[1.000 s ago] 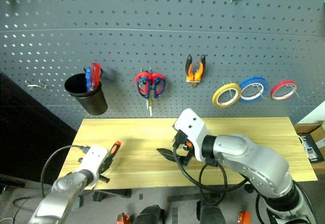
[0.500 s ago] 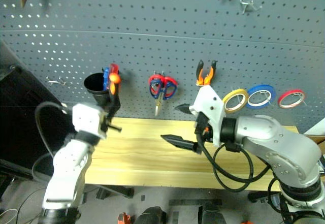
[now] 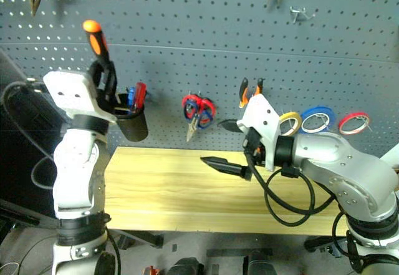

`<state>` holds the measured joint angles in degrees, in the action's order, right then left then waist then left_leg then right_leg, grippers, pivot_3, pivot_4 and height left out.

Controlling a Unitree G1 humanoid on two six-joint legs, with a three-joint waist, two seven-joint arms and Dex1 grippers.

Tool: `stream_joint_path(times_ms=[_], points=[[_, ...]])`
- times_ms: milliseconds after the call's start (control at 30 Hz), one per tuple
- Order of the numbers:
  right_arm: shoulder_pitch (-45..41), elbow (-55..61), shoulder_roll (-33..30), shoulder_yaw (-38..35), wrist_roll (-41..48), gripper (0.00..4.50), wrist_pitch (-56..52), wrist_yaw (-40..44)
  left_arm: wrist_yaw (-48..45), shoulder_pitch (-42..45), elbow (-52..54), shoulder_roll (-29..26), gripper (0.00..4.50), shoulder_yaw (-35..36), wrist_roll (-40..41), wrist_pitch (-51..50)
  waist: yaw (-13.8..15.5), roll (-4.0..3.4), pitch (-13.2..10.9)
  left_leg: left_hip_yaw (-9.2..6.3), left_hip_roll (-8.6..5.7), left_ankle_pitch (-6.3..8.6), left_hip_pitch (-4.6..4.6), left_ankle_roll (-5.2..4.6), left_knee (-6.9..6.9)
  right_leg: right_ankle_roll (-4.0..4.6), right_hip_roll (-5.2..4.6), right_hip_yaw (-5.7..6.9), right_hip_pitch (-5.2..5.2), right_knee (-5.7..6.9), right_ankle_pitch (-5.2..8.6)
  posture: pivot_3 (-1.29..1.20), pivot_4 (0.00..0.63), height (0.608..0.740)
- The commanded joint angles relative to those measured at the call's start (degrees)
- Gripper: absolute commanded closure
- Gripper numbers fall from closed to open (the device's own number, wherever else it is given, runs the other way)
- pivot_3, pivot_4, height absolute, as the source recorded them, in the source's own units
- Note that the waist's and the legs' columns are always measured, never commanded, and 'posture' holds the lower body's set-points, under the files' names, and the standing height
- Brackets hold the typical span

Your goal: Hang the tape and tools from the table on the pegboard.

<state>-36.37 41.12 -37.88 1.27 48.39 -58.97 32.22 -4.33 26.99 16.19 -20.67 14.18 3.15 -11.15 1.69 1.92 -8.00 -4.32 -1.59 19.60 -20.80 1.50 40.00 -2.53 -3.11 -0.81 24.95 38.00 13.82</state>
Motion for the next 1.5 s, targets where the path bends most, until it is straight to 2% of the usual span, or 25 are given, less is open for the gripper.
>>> stream_joint_path(times_ms=[33, 267, 333, 400, 667, 800, 933, 1067, 1200, 1267, 1400, 1500], points=[[-1.86, -0.02, 0.36, -1.16, -0.47, 0.00, 1.97, -0.69, 0.75, 2.22, -2.23, -1.05, 3.98, 1.35, -0.46, 2.26, 0.04, 0.01, 0.13, 0.00, 0.00, 0.00, 0.00, 0.00, 0.00, 0.00, 0.00, 0.00, 0.00, -0.01, 0.00, 0.10, 0.080, 0.740], [-3.63, -0.74, 1.39, -0.10, -1.34, 0.00, 3.04, -1.26, 0.31, 3.08, -10.92, 0.25, 3.98, -0.71, -1.09, 6.79, 0.01, 0.06, 0.23, 0.00, -0.01, 0.00, -0.01, 0.01, 0.00, 0.00, -0.02, -0.01, 0.01, -0.02, 0.00, 0.10, 0.078, 0.740], [-4.04, -0.86, 1.56, 0.02, -1.53, 0.00, 3.13, -1.41, -0.54, 2.87, -12.54, 0.93, 3.25, -1.18, -0.26, 7.67, -0.04, 0.07, 0.25, 0.01, -0.01, 0.00, -0.01, 0.01, 0.00, 0.00, -0.02, -0.02, 0.02, -0.02, 0.00, 0.08, 0.078, 0.740], [-4.27, -0.88, 1.67, 0.05, -1.63, 0.00, 3.05, -1.43, -0.89, 2.30, -12.83, 1.66, 2.73, -0.74, 1.03, 7.42, -0.16, 0.08, 0.25, 0.01, -0.01, 0.00, -0.01, 0.01, 0.01, 0.00, -0.03, -0.02, 0.03, -0.01, 0.00, 0.08, 0.078, 0.740], [-2.31, -0.55, 1.71, -1.46, -3.59, 0.00, 4.74, -2.17, -0.13, -0.76, -5.13, 1.85, 0.30, -0.23, 2.44, 3.75, -0.26, 0.14, 0.70, 0.04, 0.02, 0.00, -0.02, 0.02, 0.00, 0.01, -0.03, -0.07, 0.10, 0.01, 0.00, 0.09, 0.068, 0.740], [2.14, -0.39, 1.44, -3.64, -5.60, 0.00, 7.50, -3.18, -4.41, -3.05, 3.01, 2.10, 0.30, -2.90, 6.74, -1.93, 0.05, 0.26, 1.46, 0.04, 0.00, 0.00, -0.04, 0.02, 0.00, 0.00, -0.04, -0.07, 0.06, -0.01, 0.00, 0.12, 0.059, 0.740], [10.23, 0.63, 1.49, -5.33, -7.94, 0.00, 11.53, -3.14, -8.34, -10.38, 10.96, 1.82, 0.30, -5.11, 12.19, -10.55, 0.17, 0.15, 2.52, 0.04, -0.03, 0.02, 0.01, 0.00, -0.05, -0.01, -0.06, -0.10, -0.02, -0.08, 0.00, 0.13, 0.057, 0.740], [15.70, -0.06, 3.79, -6.41, -10.11, 0.00, 14.40, -5.68, -8.38, -17.00, 13.59, 0.35, 0.30, -7.01, 11.50, -17.56, 0.10, -0.04, 2.63, 0.07, 0.00, 0.00, 0.35, -0.01, -0.03, 0.02, 0.08, -0.17, -0.28, 0.07, -0.02, 0.14, 0.055, 0.740], [24.39, -4.97, 7.42, -6.23, -18.67, 0.00, 22.08, -10.09, -3.00, -21.70, 8.99, -0.97, 0.30, -9.86, 2.20, -18.82, 0.27, -0.18, 2.75, -0.02, -0.04, 0.15, 1.76, -0.24, -0.23, 0.06, 0.43, -0.07, -1.80, -0.22, 0.04, 0.14, 0.051, 0.740], [28.21, -8.56, 9.89, -5.85, -24.53, 0.00, 27.35, -13.86, -2.73, -23.00, 6.29, -0.71, 0.30, -9.38, 1.32, -16.92, 0.29, -0.26, 2.80, -0.01, -0.03, 0.15, 2.18, -0.25, -0.32, 0.05, 0.47, -0.10, -2.27, -0.35, 0.05, 0.13, 0.047, 0.740], [35.38, -17.51, 15.38, -6.53, -35.43, 0.00, 40.23, -21.16, -5.92, -23.82, -0.13, -0.74, 0.30, -8.56, 2.02, -12.10, 0.33, -0.36, 2.88, -0.01, -0.01, 0.14, 2.35, -0.23, -0.29, 0.05, 0.48, -0.12, -2.45, -0.37, 0.05, 0.11, 0.039, 0.740], [40.81, -25.24, 19.62, -9.41, -38.37, 0.00, 47.66, -25.03, -8.66, -22.98, -6.82, -0.37, 0.30, -8.57, 3.13, -8.54, 0.43, -0.75, 3.47, 0.00, -0.02, 0.14, 2.33, -0.21, -0.32, 0.06, 0.48, -0.15, -2.41, -0.37, 0.05, 0.11, 0.027, 0.740]])
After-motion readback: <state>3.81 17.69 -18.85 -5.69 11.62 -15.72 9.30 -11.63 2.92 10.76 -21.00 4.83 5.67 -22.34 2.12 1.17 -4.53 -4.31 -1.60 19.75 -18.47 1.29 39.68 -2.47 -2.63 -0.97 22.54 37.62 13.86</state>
